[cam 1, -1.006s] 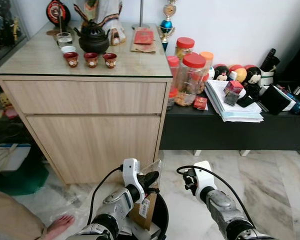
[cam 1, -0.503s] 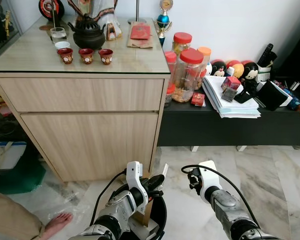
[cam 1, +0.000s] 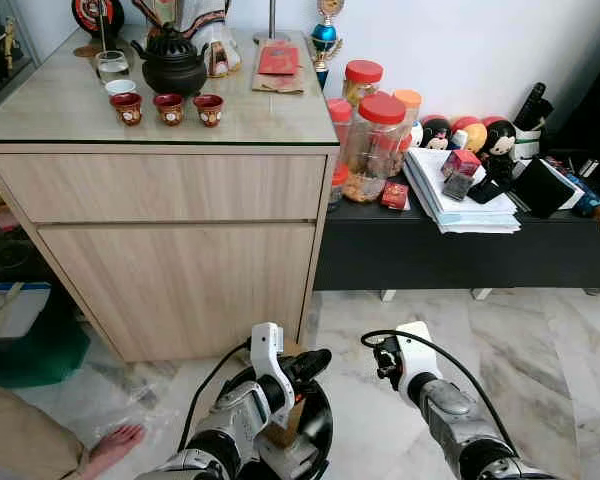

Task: Picking trash to rubbish bin

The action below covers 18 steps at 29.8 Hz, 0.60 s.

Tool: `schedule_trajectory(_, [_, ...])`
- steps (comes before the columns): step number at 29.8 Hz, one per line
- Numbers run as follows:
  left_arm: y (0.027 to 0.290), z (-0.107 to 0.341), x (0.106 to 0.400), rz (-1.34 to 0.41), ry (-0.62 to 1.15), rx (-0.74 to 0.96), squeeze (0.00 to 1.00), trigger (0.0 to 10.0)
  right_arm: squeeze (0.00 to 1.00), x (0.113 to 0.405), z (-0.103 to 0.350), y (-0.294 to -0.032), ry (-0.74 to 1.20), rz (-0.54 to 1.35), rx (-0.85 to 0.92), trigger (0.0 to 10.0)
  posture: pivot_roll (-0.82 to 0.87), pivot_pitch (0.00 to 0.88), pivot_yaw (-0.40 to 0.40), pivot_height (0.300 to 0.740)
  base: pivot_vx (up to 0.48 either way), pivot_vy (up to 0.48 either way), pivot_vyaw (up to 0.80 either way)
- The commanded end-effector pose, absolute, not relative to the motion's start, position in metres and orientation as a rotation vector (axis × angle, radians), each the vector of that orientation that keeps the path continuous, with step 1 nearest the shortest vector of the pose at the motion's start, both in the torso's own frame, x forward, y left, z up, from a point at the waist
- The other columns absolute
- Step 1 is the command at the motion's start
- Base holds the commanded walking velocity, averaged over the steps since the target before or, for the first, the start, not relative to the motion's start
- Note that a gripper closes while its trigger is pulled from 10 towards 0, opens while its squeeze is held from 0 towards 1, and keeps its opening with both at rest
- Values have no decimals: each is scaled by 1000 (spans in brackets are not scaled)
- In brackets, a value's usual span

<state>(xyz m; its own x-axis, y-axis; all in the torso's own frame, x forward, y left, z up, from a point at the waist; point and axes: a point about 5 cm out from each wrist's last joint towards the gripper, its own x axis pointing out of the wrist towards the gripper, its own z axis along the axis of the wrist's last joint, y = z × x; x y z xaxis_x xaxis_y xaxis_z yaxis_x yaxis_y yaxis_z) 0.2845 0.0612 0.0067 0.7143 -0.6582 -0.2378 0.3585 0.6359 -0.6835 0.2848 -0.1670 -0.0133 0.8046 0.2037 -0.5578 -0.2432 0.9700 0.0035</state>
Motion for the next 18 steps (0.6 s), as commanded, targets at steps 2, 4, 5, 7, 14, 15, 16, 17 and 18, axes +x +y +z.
schedule_trajectory(2, [63,2,281,-596,524,-655,1000,10000,0,284,-14,-167,587,229,-56,10000,-36,54,-104,740,0,0,0])
schedule_trajectory(4, [73,3,284,-551,505,-637,0,10000,0,283,-15,-167,590,229,-53,10000,-35,53,-102,740,0,0,0])
schedule_trajectory(5, [73,3,284,-551,505,-637,0,10000,0,283,-15,-167,590,229,-53,10000,-35,53,-102,740,0,0,0])
schedule_trajectory(7, [90,0,287,-478,499,-579,0,10000,0,281,-17,-166,598,229,-52,10000,-34,49,-100,740,0,0,0])
schedule_trajectory(14, [182,-24,270,-21,591,-256,0,10000,0,259,-37,-165,690,216,-44,10000,-12,25,-91,740,0,0,0])
schedule_trajectory(15, [194,-28,265,37,621,-195,0,10000,0,255,-39,-164,703,214,-42,10000,-12,25,-91,740,0,0,0])
schedule_trajectory(16, [207,-33,256,96,649,-134,0,10000,0,251,-43,-164,721,209,-37,10000,-8,19,-86,740,0,0,0])
schedule_trajectory(17, [215,-36,251,135,667,-94,0,10000,0,247,-46,-164,733,205,-33,10000,-5,15,-86,740,0,0,0])
schedule_trajectory(18, [225,-41,241,176,700,-64,0,10000,0,242,-50,-165,752,192,-33,10000,-3,9,-85,740,0,0,0])
